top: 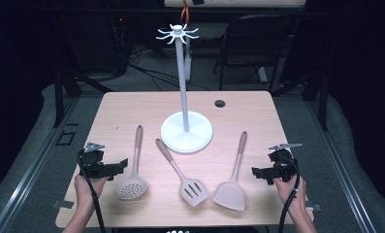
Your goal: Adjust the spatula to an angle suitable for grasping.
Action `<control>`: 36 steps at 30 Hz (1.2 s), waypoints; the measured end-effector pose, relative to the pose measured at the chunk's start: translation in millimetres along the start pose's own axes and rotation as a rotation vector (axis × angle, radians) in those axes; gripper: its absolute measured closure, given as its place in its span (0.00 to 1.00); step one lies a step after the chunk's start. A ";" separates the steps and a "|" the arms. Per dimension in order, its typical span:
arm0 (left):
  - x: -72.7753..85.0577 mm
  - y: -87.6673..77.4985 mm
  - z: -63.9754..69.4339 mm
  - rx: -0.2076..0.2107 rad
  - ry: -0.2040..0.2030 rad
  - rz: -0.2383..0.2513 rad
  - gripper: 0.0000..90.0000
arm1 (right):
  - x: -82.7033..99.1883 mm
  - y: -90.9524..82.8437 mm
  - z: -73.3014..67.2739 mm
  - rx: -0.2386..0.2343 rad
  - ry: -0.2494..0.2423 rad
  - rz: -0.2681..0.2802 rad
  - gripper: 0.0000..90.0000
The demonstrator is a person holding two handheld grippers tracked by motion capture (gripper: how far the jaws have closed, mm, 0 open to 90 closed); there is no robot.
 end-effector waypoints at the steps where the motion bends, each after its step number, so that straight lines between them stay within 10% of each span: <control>1: -1.6 2.1 -0.4 0.010 -0.026 -0.003 0.00 | -0.1 0.4 2.2 -0.004 0.012 0.000 0.00; 8: -4.5 6.7 6.7 0.038 -0.069 -0.007 0.00 | -5.7 4.9 1.1 -0.015 0.033 0.003 0.01; 22: -4.2 11.4 2.2 0.030 -0.010 -0.015 0.00 | -16.9 19.6 -18.3 0.017 -0.054 -0.063 0.18; 36: -5.6 16.7 10.0 0.047 0.071 -0.025 0.00 | -33.6 71.3 -45.5 0.047 -0.063 -0.175 0.43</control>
Point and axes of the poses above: each handheld gripper's, and its own axes: y roughly forward along the jaws, x roughly out of its underside, z roughly to its right, the point moved 1 cm from there along y, roughly forward along the jaws, and after that the axes turned 14 degrees about -x, right-handed, at the moved point
